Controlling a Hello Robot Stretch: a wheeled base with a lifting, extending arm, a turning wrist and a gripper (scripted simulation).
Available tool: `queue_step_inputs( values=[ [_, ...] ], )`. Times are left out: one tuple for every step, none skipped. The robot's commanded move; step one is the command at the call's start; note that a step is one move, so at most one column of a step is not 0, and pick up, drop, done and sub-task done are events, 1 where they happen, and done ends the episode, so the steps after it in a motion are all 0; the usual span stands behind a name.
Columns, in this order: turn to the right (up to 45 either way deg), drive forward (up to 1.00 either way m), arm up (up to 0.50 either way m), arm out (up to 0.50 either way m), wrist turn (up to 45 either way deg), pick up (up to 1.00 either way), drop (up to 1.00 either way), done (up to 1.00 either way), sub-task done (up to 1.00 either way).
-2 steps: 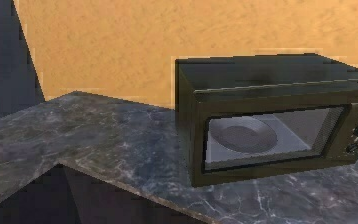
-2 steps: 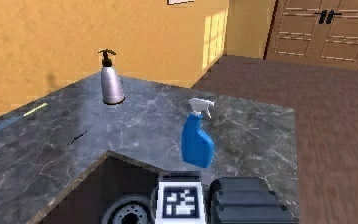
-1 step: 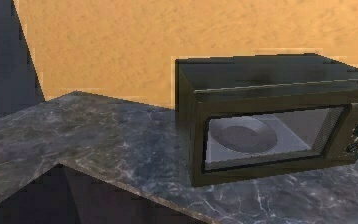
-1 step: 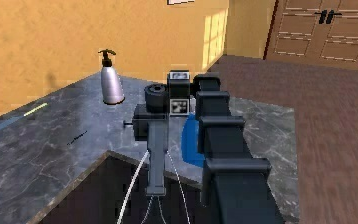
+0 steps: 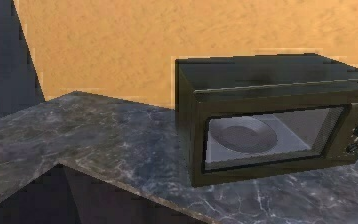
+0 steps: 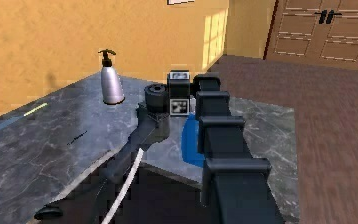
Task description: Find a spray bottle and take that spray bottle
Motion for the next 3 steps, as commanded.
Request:
queue_step_inputs(
  values=[
    [0.0, 0.00, 0.00, 0.00, 45.0, 0.00, 0.00, 0.00, 0.00],
    [0.0, 0.00, 0.00, 0.00, 45.0, 0.00, 0.00, 0.00, 0.00],
    [0.0, 0.00, 0.00, 0.00, 45.0, 0.00, 0.00, 0.00, 0.00]
  ],
)
